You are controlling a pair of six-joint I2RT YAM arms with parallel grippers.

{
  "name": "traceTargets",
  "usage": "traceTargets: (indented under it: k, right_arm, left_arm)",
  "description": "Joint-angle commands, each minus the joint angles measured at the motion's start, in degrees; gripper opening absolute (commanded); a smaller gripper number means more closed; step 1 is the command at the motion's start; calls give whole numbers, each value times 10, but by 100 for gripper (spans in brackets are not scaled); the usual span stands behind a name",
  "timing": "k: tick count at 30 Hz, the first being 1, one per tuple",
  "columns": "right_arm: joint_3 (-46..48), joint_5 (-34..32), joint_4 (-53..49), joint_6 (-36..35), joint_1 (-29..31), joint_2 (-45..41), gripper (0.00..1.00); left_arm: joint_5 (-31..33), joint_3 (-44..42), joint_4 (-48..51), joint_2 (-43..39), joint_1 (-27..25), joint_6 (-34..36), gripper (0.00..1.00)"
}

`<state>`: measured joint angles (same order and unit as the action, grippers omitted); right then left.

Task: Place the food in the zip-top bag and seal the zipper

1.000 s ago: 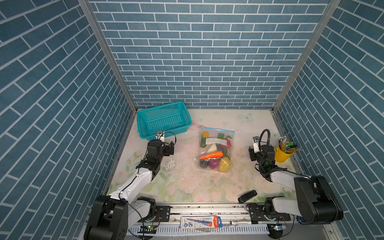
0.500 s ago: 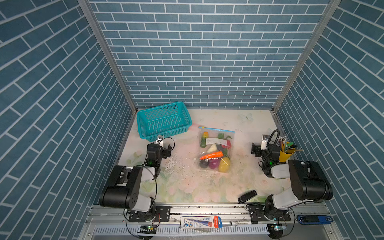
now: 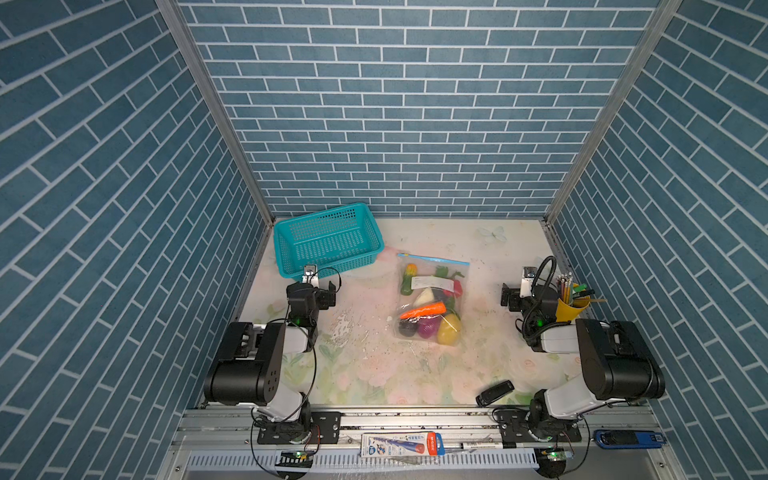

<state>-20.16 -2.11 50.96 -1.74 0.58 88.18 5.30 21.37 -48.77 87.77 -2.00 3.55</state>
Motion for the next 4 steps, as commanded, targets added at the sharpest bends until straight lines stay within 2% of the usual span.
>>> traceTargets:
  k: [1,4]
  right_arm:
    - [-23,20,-13,14,-7,4,99]
    - [-11,20,7,18,-11,-1,99]
  left_arm:
    - [4,6,-11,-2,3,-4,99]
    - [4,5,-11,-2,2,-4,99]
